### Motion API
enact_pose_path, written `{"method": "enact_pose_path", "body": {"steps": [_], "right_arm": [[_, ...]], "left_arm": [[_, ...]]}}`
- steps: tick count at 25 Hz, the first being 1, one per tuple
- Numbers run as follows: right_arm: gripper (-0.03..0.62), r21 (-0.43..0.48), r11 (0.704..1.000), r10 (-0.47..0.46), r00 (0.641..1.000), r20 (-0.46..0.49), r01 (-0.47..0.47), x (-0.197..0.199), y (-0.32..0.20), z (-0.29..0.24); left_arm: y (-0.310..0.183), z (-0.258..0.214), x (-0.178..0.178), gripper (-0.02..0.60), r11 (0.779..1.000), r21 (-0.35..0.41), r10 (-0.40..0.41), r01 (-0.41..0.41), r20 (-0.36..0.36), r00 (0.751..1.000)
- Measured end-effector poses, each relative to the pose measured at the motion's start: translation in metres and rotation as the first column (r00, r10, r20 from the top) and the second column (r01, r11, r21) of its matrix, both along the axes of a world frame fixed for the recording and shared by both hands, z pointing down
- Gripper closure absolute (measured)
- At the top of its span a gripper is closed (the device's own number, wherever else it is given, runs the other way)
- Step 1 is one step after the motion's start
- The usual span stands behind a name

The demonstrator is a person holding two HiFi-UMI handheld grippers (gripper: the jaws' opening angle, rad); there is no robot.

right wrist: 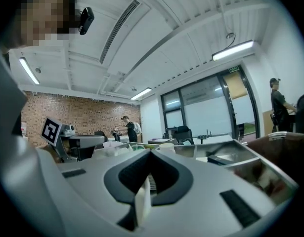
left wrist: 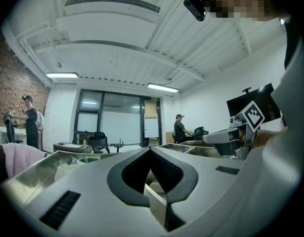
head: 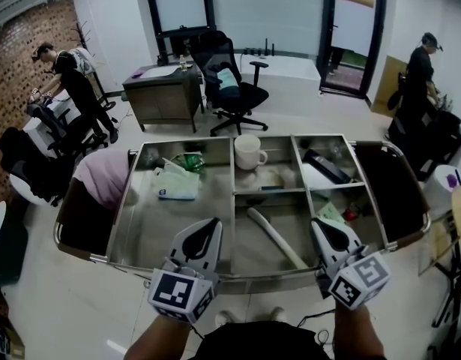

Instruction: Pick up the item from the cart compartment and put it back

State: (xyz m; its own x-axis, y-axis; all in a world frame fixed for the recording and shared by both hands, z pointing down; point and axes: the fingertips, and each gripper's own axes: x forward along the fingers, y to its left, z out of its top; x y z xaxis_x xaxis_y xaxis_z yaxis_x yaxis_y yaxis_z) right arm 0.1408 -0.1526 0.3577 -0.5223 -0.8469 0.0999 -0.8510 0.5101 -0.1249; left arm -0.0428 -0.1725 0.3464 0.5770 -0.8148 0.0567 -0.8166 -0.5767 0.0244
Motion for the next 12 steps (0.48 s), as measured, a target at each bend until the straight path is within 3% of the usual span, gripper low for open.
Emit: {"method": "enact_pose_path", "body": {"steps": [12], "right_arm": [[0.58,-0.007,1.0,-0.021,1.0,-0.016,0.021,-0.0083,-0.0029,0.0024]], "left_arm": [[-0.0003,-0.0001,-0.0005,0.581,1.0,0.014,0.0,0.0,-0.005,1.0]]}}
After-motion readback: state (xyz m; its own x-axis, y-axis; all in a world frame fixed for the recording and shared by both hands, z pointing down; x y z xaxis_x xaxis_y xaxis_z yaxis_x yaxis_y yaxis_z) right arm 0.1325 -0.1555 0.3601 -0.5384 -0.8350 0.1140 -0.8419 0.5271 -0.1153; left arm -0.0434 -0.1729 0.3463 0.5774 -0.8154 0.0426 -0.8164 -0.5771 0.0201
